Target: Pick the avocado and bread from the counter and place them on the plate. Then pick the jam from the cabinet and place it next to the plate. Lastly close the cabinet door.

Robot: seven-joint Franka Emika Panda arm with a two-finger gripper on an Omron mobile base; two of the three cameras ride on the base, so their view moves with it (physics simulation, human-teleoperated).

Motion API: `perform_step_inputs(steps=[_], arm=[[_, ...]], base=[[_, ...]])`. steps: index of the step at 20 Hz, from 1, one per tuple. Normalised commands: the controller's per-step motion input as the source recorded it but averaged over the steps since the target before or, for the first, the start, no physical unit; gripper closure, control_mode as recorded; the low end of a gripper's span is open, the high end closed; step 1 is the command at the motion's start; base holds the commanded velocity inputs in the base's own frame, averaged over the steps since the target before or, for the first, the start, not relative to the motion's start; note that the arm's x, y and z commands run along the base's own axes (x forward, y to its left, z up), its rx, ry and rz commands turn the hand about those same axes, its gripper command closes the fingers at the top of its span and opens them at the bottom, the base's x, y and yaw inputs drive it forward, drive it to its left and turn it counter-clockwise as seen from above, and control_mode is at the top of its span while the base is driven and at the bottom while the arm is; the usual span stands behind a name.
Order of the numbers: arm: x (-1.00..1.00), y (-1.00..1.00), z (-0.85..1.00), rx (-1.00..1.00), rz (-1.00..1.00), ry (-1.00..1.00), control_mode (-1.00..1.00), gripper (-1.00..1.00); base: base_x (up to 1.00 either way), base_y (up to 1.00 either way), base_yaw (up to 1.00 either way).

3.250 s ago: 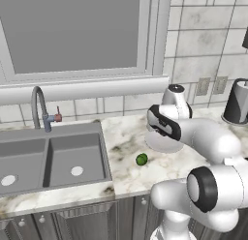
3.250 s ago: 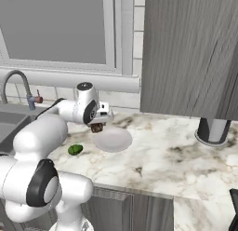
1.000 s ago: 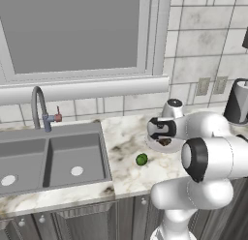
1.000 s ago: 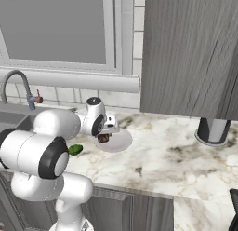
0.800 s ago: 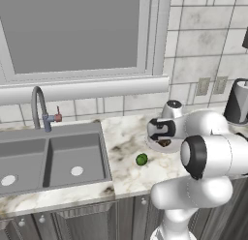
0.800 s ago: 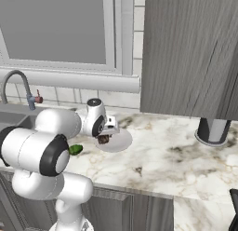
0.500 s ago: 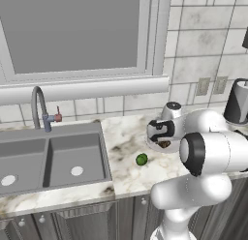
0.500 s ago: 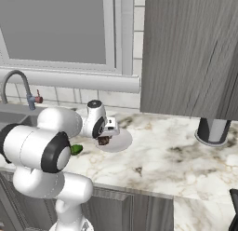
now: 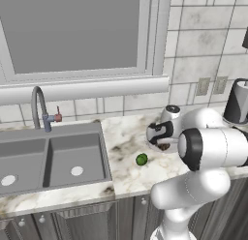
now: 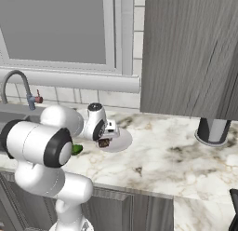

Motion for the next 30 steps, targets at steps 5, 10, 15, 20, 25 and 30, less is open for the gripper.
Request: perform_step_inputs(steps=[5, 10, 15, 20, 25, 30], arm=[[0.00, 0.00, -0.11, 0.00, 0.00, 0.00, -1.00, 1.00], [0.00, 0.00, -0.07, 0.00, 0.00, 0.00, -1.00, 1.00], [0.05, -0.04, -0.02, 0.00, 0.00, 0.00, -1.00, 1.00], [0.10, -0.01, 0.00, 0.00, 0.00, 0.00, -1.00, -1.00], [0.03, -0.07, 0.00, 0.00, 0.00, 0.00, -1.00, -1.00], [0.00, -0.09, 0.00, 0.00, 0.00, 0.00, -1.00, -1.00]], base=[[0.00, 0.00, 0.00], [0.00, 0.00, 0.00], [0.00, 0.00, 0.00], [0.00, 0.00, 0.00], [0.00, 0.00, 0.00], [0.00, 0.00, 0.00]])
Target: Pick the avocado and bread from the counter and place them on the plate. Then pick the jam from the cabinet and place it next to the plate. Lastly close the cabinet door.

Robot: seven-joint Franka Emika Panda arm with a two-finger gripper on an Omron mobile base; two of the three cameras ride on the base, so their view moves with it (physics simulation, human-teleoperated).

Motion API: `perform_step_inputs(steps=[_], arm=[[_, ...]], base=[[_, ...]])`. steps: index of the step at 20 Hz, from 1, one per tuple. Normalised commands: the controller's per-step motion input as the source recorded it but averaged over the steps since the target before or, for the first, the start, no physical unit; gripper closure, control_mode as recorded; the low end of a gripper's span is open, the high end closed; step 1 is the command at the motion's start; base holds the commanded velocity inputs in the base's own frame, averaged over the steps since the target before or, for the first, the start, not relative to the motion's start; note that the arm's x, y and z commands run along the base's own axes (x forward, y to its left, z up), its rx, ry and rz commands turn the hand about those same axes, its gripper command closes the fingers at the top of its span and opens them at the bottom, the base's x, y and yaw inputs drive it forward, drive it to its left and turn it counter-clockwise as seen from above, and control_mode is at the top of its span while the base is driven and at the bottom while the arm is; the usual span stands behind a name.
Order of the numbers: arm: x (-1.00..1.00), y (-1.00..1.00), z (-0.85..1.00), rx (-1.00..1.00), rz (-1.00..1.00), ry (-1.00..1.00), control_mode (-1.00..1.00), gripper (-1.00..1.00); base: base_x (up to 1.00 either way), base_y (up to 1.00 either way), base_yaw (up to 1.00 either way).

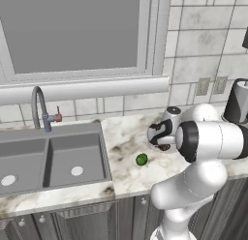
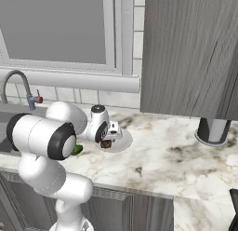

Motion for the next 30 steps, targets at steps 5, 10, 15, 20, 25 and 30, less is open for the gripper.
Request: perform_step_inputs(steps=[5, 10, 15, 20, 25, 30], arm=[[0.00, -0.02, 0.14, 0.03, 0.00, -0.01, -1.00, -1.00], [0.00, 0.00, 0.40, 0.05, 0.00, -0.04, -1.00, -1.00], [-0.20, 0.00, 0.37, 0.00, -0.01, -0.02, -1.00, -1.00], [-0.37, 0.17, 0.28, 0.00, -0.13, 0.00, -1.00, -1.00], [-0.49, 0.23, 0.25, 0.03, -0.15, 0.00, -1.00, -1.00], [-0.49, 0.24, 0.17, 0.11, -0.10, 0.01, -1.00, -1.00]], base=[[0.00, 0.00, 0.00], [0.00, 0.00, 0.00], [0.00, 0.00, 0.00], [0.00, 0.00, 0.00], [0.00, 0.00, 0.00], [0.00, 0.00, 0.00]])
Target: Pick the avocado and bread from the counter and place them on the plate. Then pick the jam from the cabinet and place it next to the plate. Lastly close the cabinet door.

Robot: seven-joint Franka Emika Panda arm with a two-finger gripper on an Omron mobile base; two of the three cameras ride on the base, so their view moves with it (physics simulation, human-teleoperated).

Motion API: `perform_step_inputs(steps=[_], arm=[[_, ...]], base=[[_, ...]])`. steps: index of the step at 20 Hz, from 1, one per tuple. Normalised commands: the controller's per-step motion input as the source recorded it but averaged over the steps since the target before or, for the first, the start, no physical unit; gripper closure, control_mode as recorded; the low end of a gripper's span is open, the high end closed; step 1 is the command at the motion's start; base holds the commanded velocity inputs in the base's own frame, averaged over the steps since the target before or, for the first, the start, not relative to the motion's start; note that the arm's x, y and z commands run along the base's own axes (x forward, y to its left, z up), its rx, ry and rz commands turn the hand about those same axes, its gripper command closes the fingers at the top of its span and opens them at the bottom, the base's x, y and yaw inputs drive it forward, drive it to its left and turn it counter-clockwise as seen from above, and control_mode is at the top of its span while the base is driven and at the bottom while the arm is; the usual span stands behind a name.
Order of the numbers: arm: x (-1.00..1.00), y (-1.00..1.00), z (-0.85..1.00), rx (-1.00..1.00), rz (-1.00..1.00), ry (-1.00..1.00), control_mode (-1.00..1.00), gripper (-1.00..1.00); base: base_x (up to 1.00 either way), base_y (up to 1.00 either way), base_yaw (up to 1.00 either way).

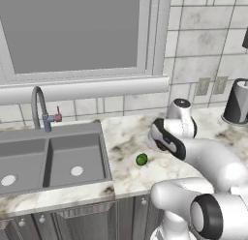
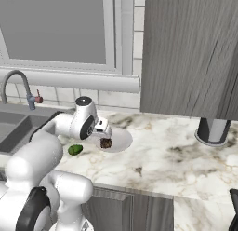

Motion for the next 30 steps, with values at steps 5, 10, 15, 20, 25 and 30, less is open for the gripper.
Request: perform_step_inputs(steps=[5, 10, 15, 20, 25, 30], arm=[[-0.39, 0.15, 0.14, 0.13, -0.08, 0.03, -1.00, -1.00], [-0.26, 0.32, 0.14, 0.05, -0.09, 0.00, -1.00, -1.00], [-0.12, 0.46, 0.06, 0.00, -0.11, 0.01, -1.00, -1.00], [0.00, 0.32, 0.00, 0.00, -0.08, 0.06, -1.00, -1.00], [0.03, 0.02, 0.00, 0.00, -0.04, 0.13, -1.00, -1.00], [0.12, 0.08, 0.00, 0.00, -0.02, 0.14, -1.00, -1.00]], base=[[0.00, 0.00, 0.00], [0.00, 0.00, 0.00], [0.00, 0.00, 0.00], [0.00, 0.00, 0.00], [0.00, 0.00, 0.00], [0.00, 0.00, 0.00]])
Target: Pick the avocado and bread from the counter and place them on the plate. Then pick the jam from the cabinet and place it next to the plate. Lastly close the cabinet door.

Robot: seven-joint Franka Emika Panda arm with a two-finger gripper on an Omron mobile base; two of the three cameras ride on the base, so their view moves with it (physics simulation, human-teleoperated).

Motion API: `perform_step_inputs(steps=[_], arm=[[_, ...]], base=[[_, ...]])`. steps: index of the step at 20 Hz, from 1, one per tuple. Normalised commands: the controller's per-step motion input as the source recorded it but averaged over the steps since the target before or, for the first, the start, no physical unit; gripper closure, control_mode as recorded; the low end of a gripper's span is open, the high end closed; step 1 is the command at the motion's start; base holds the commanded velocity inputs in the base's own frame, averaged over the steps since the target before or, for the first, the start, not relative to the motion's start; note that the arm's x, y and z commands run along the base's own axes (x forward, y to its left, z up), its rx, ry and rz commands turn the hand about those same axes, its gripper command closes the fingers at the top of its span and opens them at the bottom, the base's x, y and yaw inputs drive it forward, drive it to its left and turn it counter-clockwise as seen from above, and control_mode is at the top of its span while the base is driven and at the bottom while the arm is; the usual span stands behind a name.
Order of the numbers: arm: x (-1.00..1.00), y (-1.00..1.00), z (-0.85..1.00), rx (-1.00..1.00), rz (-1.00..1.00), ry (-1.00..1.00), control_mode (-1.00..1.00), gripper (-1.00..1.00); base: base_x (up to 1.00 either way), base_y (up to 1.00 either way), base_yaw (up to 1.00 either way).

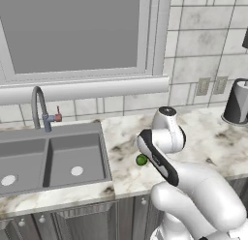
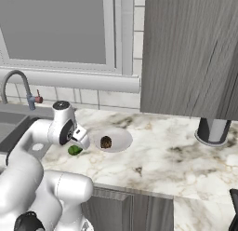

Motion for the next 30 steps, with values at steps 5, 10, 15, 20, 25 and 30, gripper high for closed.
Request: perform_step_inputs(steps=[5, 10, 15, 20, 25, 30], arm=[[0.15, 0.08, 0.00, 0.00, 0.00, 0.10, -1.00, -1.00], [0.09, 0.02, -0.03, 0.00, -0.01, 0.04, -1.00, -1.00], [0.08, 0.01, -0.12, 0.00, -0.02, 0.03, -1.00, -1.00], [0.11, 0.06, -0.15, 0.00, -0.02, 0.03, -1.00, -1.00], [0.10, 0.05, -0.13, 0.00, -0.01, 0.03, -1.00, -1.00], [0.11, 0.08, -0.14, 0.00, -0.01, 0.03, -1.00, -1.00]], base=[[0.00, 0.00, 0.00], [0.00, 0.00, 0.00], [0.00, 0.00, 0.00], [0.00, 0.00, 0.00], [0.00, 0.00, 0.00], [0.00, 0.00, 0.00]])
